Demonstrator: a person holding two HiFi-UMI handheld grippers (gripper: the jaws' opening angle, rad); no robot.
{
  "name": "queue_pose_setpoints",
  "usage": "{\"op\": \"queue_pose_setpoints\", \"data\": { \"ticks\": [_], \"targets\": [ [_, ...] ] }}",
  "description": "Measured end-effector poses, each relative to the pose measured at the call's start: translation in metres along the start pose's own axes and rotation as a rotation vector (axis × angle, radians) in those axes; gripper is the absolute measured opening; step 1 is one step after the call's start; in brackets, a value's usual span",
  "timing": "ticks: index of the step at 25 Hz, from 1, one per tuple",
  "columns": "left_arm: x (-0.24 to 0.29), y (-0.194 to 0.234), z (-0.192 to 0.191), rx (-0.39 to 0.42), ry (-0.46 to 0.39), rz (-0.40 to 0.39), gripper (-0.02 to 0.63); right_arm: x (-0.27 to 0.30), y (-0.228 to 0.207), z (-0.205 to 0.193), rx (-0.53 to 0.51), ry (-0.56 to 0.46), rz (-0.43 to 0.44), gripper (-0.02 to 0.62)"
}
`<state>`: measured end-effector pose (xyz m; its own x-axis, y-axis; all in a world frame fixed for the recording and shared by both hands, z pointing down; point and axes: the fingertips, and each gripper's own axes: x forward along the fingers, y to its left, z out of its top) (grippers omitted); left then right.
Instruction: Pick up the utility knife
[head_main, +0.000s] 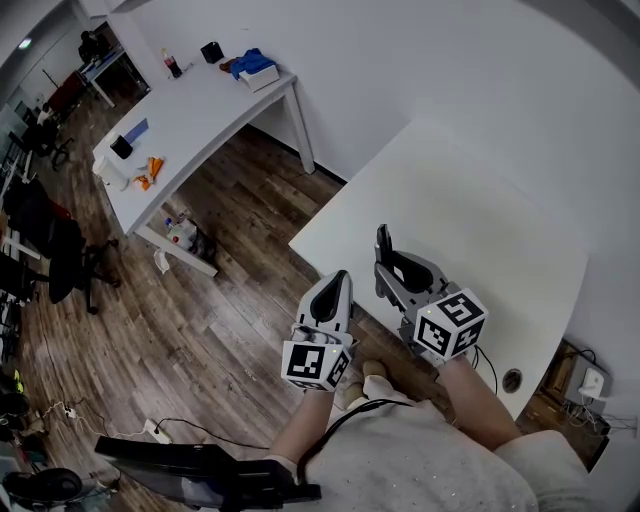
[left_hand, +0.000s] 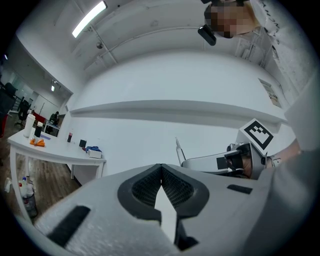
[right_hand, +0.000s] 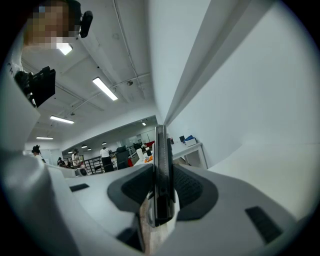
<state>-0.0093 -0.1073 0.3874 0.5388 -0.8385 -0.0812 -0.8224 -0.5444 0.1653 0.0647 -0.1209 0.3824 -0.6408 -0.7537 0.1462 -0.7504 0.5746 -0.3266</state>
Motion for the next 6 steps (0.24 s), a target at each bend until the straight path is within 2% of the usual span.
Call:
{"op": "queue_pose_setpoints", "data": {
  "ticks": [6],
  "targets": [
    [-0.0051, 0.0045, 0.0022, -0.001, -0.004, 0.009, 0.006, 0.0025, 0.0043, 0.0005, -0.001, -0.004, -0.003, 0.130]
  ]
}}
